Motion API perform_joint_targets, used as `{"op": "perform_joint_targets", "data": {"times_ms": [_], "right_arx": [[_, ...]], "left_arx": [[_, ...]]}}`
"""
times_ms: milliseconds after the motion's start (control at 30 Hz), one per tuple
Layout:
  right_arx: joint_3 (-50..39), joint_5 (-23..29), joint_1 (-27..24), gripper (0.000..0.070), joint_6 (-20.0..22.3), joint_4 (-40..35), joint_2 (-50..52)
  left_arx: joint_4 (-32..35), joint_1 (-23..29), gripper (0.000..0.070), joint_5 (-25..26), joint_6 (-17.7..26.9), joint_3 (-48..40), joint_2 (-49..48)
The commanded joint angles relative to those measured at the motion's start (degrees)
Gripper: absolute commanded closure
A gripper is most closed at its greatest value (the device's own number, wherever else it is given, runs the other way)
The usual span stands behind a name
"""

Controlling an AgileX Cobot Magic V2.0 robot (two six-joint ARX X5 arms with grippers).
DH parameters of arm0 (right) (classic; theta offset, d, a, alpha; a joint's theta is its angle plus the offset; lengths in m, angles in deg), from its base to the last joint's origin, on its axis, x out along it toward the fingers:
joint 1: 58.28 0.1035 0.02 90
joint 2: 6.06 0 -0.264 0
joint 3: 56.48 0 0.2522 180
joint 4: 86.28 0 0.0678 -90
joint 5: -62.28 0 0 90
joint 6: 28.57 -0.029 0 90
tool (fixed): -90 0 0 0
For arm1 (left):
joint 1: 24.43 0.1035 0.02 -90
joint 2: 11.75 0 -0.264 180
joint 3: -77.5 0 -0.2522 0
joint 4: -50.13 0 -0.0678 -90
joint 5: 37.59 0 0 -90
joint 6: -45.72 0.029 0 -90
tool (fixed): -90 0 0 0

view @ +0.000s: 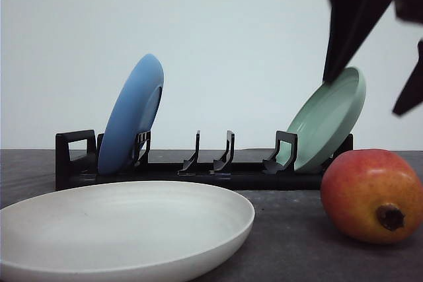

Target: Place pomegranate in white plate

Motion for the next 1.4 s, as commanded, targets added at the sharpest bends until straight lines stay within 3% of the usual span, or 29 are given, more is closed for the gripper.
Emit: {"op": "perform_joint_targets", "data": {"times_ms": [0, 367, 633, 700, 833, 933, 1167, 1367], "right_arx": [[0.9, 0.9, 1.0, 0.0002, -1.4, 0.1, -2.5], [0.9, 3.1, 4.1, 0.0000, -1.6, 0.7, -15.7], [0.9, 2.9, 5.7, 0.0000, -1.2, 1.1, -22.4], [0.9, 2.9, 6.0, 0.0024, -1.2, 1.0, -22.6], [1.0, 2.9, 6.0, 0.0218, -1.4, 1.6, -22.6], [1.7, 3.2, 6.0, 0.0290, -1.3, 2.8, -22.6], [10.3, 3.3, 8.5, 0.0294, -1.1, 7.1, -22.7], [23.5, 3.3, 15.5, 0.0293, -0.7, 12.1, -26.8]], "left_arx": [[0.4, -0.9, 0.0157, 0.1, 0.1, 0.1, -1.2], [0.7, -0.9, 0.0157, -3.8, -3.6, -9.8, -15.2], [0.7, -0.9, 0.0157, -3.8, -3.9, -10.8, -19.4], [0.7, -0.9, 0.0157, -3.8, -3.3, -10.8, -19.5], [0.7, -0.9, 0.0157, -3.8, -2.8, -10.8, -19.5], [0.7, -0.9, 0.0157, -3.8, -2.8, -10.8, -19.5], [0.7, -0.9, 0.0157, -3.8, -2.8, -10.8, -19.5], [0.7, -0.9, 0.0157, -3.8, -2.6, -10.8, -19.5]]}}
